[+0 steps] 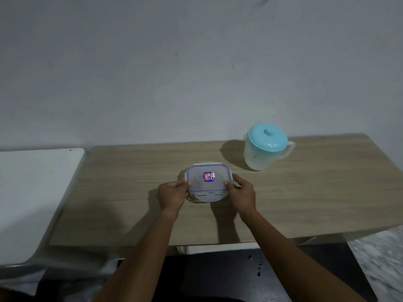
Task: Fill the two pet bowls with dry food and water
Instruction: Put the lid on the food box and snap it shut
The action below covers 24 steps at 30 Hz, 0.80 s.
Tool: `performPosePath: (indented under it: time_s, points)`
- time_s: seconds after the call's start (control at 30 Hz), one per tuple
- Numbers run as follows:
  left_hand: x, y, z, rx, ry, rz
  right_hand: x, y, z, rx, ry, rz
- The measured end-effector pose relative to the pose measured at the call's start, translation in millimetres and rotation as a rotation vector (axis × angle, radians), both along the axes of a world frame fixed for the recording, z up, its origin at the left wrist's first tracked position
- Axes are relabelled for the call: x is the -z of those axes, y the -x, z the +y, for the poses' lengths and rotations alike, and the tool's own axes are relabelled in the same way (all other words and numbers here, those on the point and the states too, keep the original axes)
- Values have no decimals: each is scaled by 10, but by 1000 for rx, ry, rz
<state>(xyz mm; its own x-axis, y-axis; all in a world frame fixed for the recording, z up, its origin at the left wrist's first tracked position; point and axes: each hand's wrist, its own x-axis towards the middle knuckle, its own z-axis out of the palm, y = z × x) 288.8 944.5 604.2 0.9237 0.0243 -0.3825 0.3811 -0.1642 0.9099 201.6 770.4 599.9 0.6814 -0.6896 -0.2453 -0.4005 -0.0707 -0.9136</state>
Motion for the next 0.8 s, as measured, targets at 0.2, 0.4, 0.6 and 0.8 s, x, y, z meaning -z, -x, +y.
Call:
performPosePath:
  time_s: [0.2,0.4,0.6,0.8]
  points:
    - [-51,3,9,-8,26,34,-4,-11,-2,-24,-16,-2]
    - [-75,-4,-10,2,15,46,35,-17,-7,-21,-85,-56]
    - [-113,5,16,63,3,84,33,-42,-31,-27,-165,-67]
    - [-205,-121,84,246,-177,33,-89,-45,-165,-211,43,58]
